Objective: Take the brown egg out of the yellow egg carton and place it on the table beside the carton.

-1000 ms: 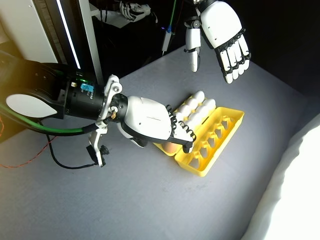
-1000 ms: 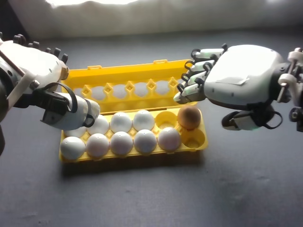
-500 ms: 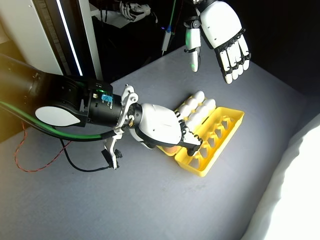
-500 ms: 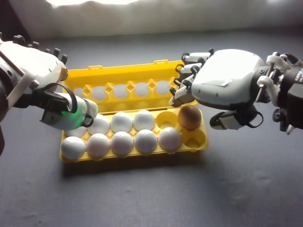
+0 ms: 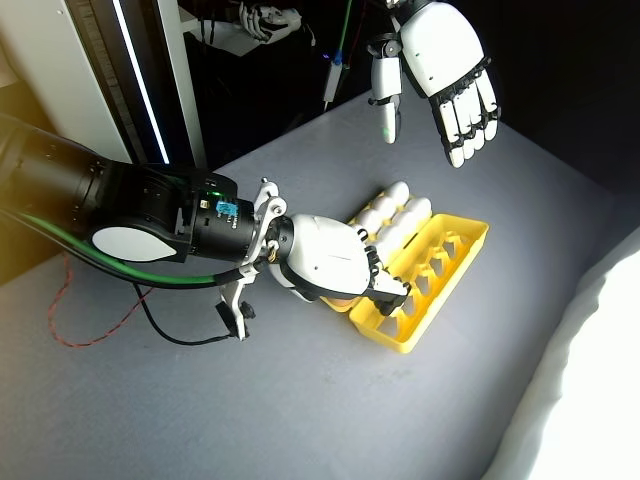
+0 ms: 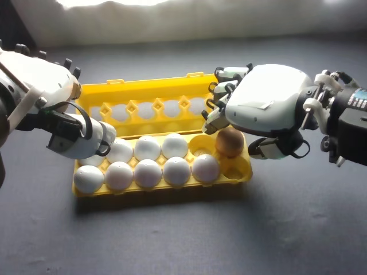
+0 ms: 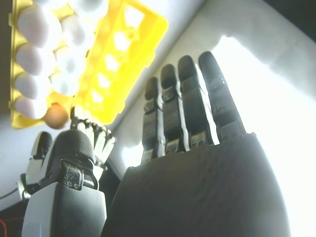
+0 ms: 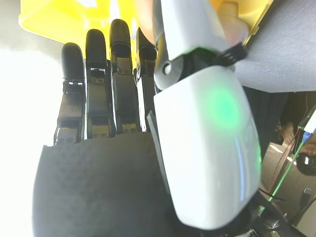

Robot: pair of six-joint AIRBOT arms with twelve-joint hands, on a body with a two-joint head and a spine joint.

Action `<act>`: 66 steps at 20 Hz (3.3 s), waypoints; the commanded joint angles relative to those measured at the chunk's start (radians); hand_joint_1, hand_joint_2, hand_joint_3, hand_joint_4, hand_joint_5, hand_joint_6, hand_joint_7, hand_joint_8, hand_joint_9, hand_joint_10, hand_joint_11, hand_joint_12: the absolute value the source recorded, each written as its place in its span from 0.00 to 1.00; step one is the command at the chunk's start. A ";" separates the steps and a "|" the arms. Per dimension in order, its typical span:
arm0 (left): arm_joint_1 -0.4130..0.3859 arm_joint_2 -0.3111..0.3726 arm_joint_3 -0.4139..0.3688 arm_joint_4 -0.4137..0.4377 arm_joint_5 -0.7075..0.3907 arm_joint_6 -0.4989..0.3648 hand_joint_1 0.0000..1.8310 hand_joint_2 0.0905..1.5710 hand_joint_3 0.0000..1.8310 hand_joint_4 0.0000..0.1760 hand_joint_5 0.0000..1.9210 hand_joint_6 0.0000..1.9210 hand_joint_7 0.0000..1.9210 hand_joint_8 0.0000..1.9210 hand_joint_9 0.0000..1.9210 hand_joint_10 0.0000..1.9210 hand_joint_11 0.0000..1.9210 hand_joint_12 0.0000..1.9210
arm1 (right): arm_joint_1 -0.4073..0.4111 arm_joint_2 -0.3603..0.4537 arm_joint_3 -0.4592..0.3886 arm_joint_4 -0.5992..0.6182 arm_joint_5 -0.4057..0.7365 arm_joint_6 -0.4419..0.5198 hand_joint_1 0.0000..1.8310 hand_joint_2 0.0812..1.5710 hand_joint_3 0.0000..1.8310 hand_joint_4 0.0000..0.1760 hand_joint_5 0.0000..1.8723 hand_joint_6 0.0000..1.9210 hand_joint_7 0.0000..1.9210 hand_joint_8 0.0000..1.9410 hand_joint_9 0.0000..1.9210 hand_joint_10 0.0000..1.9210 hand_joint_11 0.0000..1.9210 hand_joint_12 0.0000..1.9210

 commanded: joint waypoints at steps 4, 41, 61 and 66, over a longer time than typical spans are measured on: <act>-0.008 0.012 -0.004 0.088 0.008 0.004 0.05 0.82 0.00 0.00 0.16 0.00 0.18 0.00 0.17 0.00 0.06 0.19 | -0.001 -0.003 0.007 0.030 0.117 -0.001 0.70 0.63 0.00 0.00 0.35 0.08 0.36 0.09 0.17 0.44 0.00 0.75; -0.009 0.012 -0.004 0.083 0.009 0.005 0.12 0.82 0.00 0.00 0.21 0.01 0.23 0.01 0.21 0.01 0.09 0.19 | 0.031 -0.012 0.047 0.045 0.207 0.008 0.81 0.71 0.00 0.00 0.49 0.52 0.48 0.54 0.47 0.63 0.30 0.88; -0.010 0.012 -0.004 0.082 0.009 0.005 0.11 0.83 0.00 0.00 0.21 0.00 0.23 0.00 0.21 0.00 0.08 0.19 | 0.037 0.077 0.049 0.044 -0.014 -0.001 0.81 0.71 0.00 0.00 0.45 0.55 0.47 0.54 0.48 0.62 0.31 0.88; -0.010 0.012 -0.004 0.082 0.009 0.005 0.12 0.83 0.00 0.00 0.20 0.00 0.23 0.00 0.21 0.00 0.08 0.19 | 0.035 0.092 0.049 0.015 -0.014 -0.004 0.81 0.72 0.00 0.00 0.45 0.56 0.46 0.55 0.48 0.63 0.31 0.88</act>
